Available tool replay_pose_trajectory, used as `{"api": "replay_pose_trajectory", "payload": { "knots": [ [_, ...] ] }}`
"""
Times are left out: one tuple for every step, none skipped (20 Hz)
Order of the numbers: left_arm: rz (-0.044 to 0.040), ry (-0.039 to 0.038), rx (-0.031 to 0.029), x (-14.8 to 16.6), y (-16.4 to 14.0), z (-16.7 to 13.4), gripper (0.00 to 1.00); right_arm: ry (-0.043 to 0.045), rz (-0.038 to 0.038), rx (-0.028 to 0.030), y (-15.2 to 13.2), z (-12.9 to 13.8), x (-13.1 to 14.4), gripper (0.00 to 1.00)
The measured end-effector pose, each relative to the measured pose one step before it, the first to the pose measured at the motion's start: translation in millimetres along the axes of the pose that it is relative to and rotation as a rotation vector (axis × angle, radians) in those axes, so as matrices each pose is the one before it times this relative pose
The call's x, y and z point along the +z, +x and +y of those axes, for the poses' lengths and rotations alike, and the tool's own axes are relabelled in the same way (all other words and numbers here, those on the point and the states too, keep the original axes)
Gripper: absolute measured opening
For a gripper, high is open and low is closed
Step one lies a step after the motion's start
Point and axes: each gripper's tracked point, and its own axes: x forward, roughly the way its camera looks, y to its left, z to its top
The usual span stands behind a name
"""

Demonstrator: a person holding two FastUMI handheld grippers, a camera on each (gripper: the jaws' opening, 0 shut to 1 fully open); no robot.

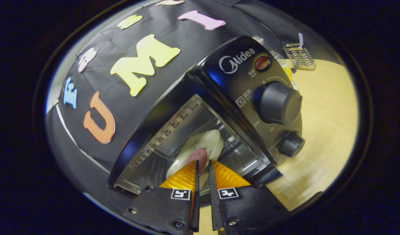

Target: Open the electric oven with the left hand, put the food in, and close the electric oven.

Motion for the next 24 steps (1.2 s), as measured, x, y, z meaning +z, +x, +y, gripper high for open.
{"api": "replay_pose_trajectory", "payload": {
  "knots": [
    [0.00072,0.00367,-0.00024,0.46,-0.62,0.06,0.96,-0.02061,-0.00027,0.01183,-4.44,1.14,-3.33,0.12],
    [-0.00050,0.00311,-0.00004,0.55,-1.08,-1.15,0.96,-0.02556,-0.00167,0.00499,-5.28,-0.29,-1.47,0.14],
    [-0.00095,0.00286,-0.00402,0.32,-1.42,-1.97,0.96,-0.02866,-0.00803,0.00986,-4.78,1.19,-0.04,0.23],
    [-0.00053,0.00219,-0.00505,1.59,-1.52,-2.20,0.96,-0.02379,-0.00989,0.01318,-6.60,3.28,0.13,0.24],
    [-0.00322,0.00247,-0.00353,1.71,-1.13,-1.85,0.96,-0.02418,-0.00962,0.01208,-6.71,3.56,0.07,0.26],
    [-0.00129,0.00176,-0.00216,1.41,-1.38,-0.86,0.96,-0.02771,-0.00717,0.00618,-7.47,1.40,-0.22,0.28],
    [-0.00027,0.00061,-0.00230,0.24,-1.45,-0.87,0.96,-0.02631,-0.00748,0.00324,-7.86,0.81,-0.20,0.32],
    [0.00217,0.00033,-0.00203,-0.11,-1.60,-1.07,0.96,-0.02555,-0.01003,0.00770,-7.94,1.20,0.28,0.34],
    [0.00266,0.00205,-0.00143,-0.33,-1.65,-0.62,0.96,-0.02144,-0.01373,0.01451,-9.01,2.96,2.18,0.39],
    [0.00220,0.00406,0.00117,-0.28,-0.98,0.13,0.96,-0.01975,-0.01325,0.01410,-9.45,1.63,1.80,0.42],
    [0.00213,0.00489,0.00116,0.91,-1.16,-0.85,0.96,-0.01512,-0.01440,0.01297,-10.36,1.04,4.58,0.46],
    [0.00198,0.00358,0.00140,0.30,-2.32,-0.52,0.96,-0.01866,-0.01477,0.01059,-10.24,0.60,3.44,0.52],
    [0.00226,0.00183,-0.00046,1.00,-1.18,-0.82,0.96,-0.02328,-0.01638,0.00548,-10.23,-0.89,6.14,0.60],
    [0.00282,-0.00055,-0.00051,0.22,-1.42,-1.61,0.96,-0.02492,-0.01443,0.00460,-9.07,-0.98,5.95,0.65],
    [0.00334,-0.00194,-0.00375,-0.42,-1.36,-1.39,0.96,-0.02226,-0.01386,0.01637,-12.82,1.08,8.82,0.73],
    [0.00371,-0.00211,-0.00620,0.02,-1.10,-2.86,0.96,-0.01790,-0.01770,0.02179,-10.84,3.33,7.66,0.81],
    [0.00440,-0.00204,-0.00546,0.02,-1.19,-2.43,0.96,-0.01596,-0.01473,0.01442,-13.72,-2.13,11.55,0.92],
    [0.00519,-0.00137,-0.00502,-0.44,0.52,-3.17,0.96,-0.01335,-0.02157,0.00240,-12.74,-4.89,8.83,0.96],
    [0.00825,-0.00113,-0.00601,-1.23,0.38,-2.44,0.96,-0.01014,-0.02291,0.00343,-11.33,-4.43,12.43,0.96],
    [0.00848,-0.00067,-0.00825,-1.07,-0.37,-4.27,0.96,-0.01213,-0.02199,0.00111,-11.69,-4.52,12.25,0.96],
    [0.00759,-0.00155,-0.00648,-1.14,1.00,-4.08,0.96,-0.01485,-0.02351,-0.00211,-10.65,-5.37,14.76,0.96],
    [0.00591,-0.00143,-0.00764,-1.30,0.69,-4.18,0.96,-0.01870,-0.02766,-0.00170,-10.28,-5.55,15.44,1.00],
    [0.00926,-0.00011,-0.00927,-2.03,1.67,-4.96,0.96,-0.02251,-0.01957,-0.00493,-10.13,-6.43,15.35,0.95],
    [0.00974,0.00274,-0.00794,-2.87,3.16,-5.32,0.96,-0.01337,-0.03279,0.00023,-11.05,-6.10,16.55,0.95]
  ]
}}
